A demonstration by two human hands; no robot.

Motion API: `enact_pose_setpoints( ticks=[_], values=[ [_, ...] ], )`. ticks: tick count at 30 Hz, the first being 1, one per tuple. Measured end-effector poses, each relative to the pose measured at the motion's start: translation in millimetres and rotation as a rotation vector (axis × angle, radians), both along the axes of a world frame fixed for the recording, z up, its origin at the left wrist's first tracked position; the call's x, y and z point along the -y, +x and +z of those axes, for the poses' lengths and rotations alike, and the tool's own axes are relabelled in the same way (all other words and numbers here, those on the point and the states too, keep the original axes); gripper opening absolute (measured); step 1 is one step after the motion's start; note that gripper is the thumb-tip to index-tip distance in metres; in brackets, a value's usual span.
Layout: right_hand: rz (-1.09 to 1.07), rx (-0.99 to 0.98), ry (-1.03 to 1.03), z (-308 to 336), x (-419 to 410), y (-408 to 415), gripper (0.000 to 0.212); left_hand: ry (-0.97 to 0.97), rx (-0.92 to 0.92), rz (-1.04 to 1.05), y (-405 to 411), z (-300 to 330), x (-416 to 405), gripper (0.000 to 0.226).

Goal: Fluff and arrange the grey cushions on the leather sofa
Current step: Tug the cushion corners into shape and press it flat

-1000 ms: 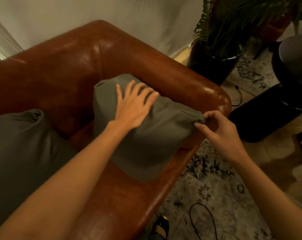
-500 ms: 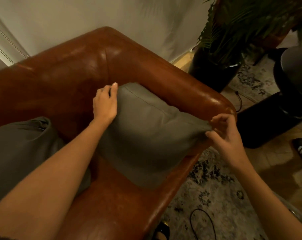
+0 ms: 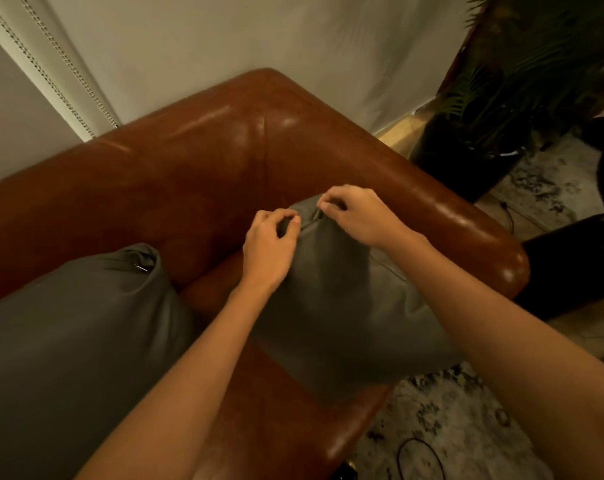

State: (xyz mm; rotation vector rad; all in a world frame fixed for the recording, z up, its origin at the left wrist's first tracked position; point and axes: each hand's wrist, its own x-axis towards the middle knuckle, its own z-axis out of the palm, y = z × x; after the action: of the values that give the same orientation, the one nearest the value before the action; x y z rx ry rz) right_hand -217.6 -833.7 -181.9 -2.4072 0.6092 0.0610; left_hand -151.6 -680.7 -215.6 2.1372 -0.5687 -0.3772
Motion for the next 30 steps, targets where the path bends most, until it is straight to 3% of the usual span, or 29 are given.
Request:
enact_pose_setpoints(
  ticks=[3,7,11,15,21,30],
  values=[
    [-0.057,-0.146,0.04,-14.5,5.1,6.3,0.03,0.109,0.005,-0.123,15.2,5.9,-6.1,0.025],
    [-0.211,0.007,0.195,-21.2,-10.6,-5.4,0.018,0.301,0.017,-0.32,39.2,17.3,1.6,0.024],
    [-0.166,0.043,0.13,-14.2,-15.7,-17.3,0.014,0.459,0.129,-0.574,46.2,23.2,12.8,0.042],
    [-0.13,-0.053,0.097,-3.9,-10.3,-21.6,0.009,0.374,0.079,-0.691,42.1,24.0,10.6,0.032],
    [-0.189,0.053,0.102,-5.7,-15.4,-29.1,0.011,0.197,0.243,-0.519,29.1,12.2,-2.3,0.023],
    [-0.254,0.214,0.345,-6.3,-18.3,-34.2,0.006,-0.255,0.164,-0.05,7.4,-3.2,-6.4,0.013]
  ],
)
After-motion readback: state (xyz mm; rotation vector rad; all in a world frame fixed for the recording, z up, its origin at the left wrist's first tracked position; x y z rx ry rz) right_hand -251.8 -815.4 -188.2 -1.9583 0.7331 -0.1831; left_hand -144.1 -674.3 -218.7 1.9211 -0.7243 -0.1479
